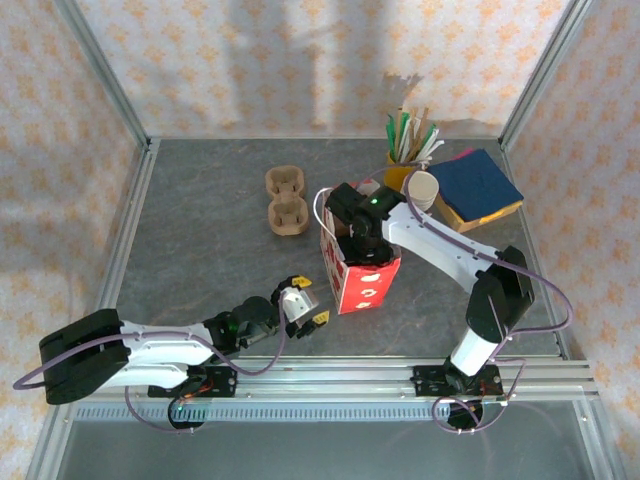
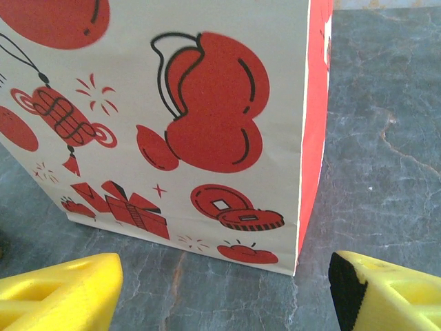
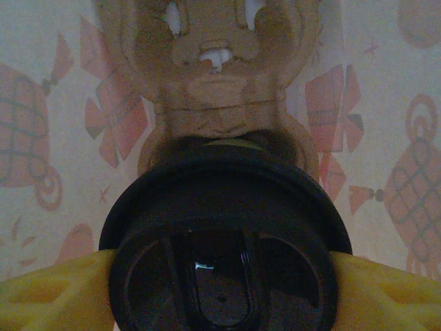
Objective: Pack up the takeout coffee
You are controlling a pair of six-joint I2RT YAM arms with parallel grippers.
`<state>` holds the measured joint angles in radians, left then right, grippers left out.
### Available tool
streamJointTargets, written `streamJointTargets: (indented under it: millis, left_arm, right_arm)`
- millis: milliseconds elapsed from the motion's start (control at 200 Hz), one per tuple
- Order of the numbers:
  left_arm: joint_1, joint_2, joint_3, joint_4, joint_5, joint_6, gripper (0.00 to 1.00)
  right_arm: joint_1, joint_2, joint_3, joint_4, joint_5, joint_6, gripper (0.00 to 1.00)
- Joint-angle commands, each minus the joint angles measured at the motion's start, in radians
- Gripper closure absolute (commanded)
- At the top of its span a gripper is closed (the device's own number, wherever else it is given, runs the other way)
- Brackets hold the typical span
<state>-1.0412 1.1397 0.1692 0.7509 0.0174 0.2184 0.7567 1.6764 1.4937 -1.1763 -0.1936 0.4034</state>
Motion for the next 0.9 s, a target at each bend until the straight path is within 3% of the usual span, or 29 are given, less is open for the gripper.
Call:
streamJointTargets:
  millis: [0, 891]
  left_arm:
    - [-0.010, 0.021, 0.030, 0.018, 0.007, 0.006, 0.18]
    - [-0.010, 0.053, 0.047, 0.029, 0.016, 0.016, 0.18]
  right_arm:
    - [0.001, -0.013, 0.041, -0.032, 0.027, 0.001, 0.27]
    - [0.001, -0.027, 0.066, -0.060, 0.031, 0.012, 0.29]
